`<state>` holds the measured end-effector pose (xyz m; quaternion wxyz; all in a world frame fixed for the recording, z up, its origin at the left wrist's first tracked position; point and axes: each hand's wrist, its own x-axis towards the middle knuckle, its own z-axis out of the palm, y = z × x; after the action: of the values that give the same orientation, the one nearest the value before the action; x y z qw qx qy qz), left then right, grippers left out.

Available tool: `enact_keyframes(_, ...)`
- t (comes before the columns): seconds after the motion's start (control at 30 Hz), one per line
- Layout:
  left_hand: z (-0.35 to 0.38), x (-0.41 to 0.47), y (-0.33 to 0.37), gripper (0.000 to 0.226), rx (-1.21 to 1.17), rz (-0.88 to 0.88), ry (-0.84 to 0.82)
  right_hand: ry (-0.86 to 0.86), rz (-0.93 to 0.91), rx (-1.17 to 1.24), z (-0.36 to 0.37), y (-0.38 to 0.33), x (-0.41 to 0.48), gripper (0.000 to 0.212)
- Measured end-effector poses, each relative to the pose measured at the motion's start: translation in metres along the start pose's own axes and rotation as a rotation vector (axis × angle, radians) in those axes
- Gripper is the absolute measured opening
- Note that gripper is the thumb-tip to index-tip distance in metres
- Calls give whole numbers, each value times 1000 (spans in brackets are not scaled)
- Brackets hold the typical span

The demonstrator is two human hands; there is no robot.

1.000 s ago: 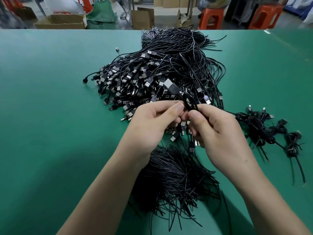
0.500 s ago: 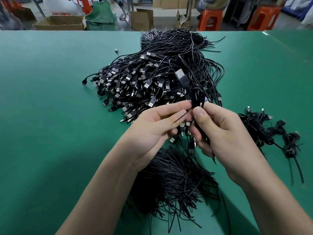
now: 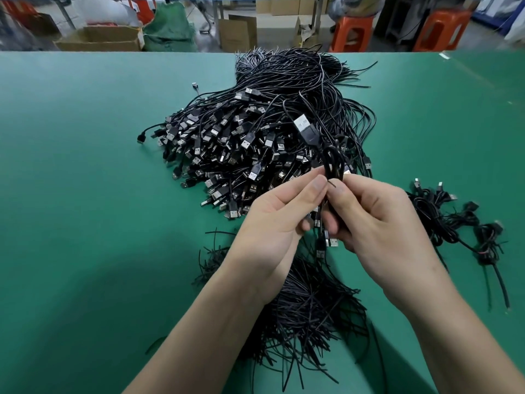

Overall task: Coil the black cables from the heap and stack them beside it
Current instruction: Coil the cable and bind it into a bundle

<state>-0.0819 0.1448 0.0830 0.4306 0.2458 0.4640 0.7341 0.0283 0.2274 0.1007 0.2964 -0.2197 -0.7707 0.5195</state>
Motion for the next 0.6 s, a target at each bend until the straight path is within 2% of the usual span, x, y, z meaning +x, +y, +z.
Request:
enact_keyframes(0.1,-3,0,1,52,25,-12,-39,-73,18,45,-6,-2,1,45)
enact_keyframes(0.2,-8,1,2,24,52,-19,-107,-164,42,108,-9,0,1,44)
enact_keyframes(0.23,-9,1,2,22,59,-21,-121,-180,47,113,-9,0,1,44)
enact_keyframes(0.3,-9,1,3,32,79,-24,-126,-186,56,113,-8,-2,1,41)
enact_keyframes(0.43,-11,2,0,30,33,-46,-136,-182,47,50,-9,-6,1,39)
enact_keyframes(0.6,-21,3,1,18,-2,-38,-242,-333,151,311,-15,-12,-1,36)
